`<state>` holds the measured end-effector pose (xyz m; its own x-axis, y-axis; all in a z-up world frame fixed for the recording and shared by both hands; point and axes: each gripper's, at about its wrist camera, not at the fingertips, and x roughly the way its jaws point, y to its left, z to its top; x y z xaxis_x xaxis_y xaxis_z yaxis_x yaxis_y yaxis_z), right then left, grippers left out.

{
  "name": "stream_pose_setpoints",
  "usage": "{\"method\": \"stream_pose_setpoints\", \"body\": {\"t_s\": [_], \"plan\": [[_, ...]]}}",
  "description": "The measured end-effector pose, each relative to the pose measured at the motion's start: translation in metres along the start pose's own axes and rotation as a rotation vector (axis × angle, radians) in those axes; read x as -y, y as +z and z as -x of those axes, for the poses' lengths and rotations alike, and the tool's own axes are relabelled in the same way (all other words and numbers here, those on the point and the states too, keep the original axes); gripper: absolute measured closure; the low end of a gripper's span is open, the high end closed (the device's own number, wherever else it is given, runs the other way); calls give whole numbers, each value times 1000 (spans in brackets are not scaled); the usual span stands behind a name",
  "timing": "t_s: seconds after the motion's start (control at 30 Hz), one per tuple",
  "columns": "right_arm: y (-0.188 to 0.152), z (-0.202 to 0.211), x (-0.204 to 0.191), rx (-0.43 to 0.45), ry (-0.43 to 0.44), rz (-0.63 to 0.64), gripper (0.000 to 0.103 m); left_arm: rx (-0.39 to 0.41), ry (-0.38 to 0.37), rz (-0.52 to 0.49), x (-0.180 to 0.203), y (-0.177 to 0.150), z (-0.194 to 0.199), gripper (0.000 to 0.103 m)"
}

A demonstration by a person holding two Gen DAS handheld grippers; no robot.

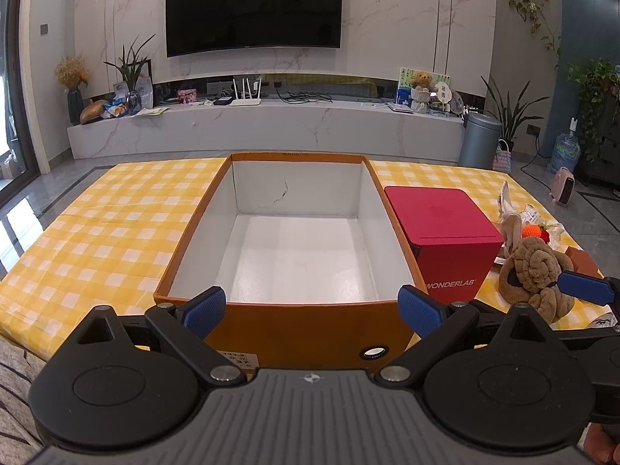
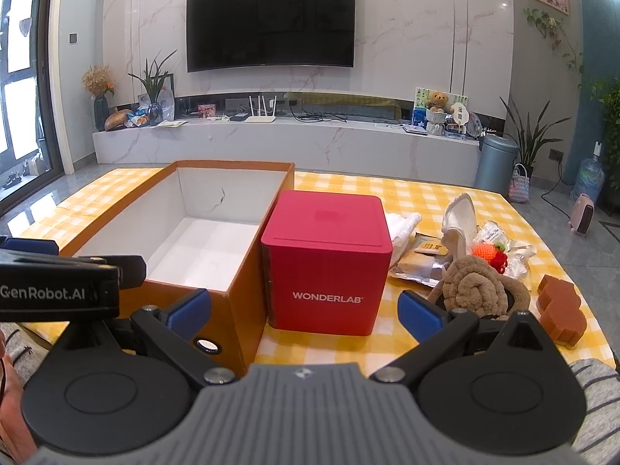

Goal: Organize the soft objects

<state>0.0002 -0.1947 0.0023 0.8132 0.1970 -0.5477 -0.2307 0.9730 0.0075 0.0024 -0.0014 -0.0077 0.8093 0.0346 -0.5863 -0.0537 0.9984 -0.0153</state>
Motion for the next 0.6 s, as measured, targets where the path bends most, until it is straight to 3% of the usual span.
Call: {"method": "stream_pose_setpoints", "body": {"t_s": [0.4, 0.6], "plan": [[-1, 2, 5, 5, 1, -6, 3, 0, 1, -5, 2, 0, 1, 0], [2, 10, 18, 27, 1, -34, 3, -14, -37, -9, 9, 8, 5, 0]]}}
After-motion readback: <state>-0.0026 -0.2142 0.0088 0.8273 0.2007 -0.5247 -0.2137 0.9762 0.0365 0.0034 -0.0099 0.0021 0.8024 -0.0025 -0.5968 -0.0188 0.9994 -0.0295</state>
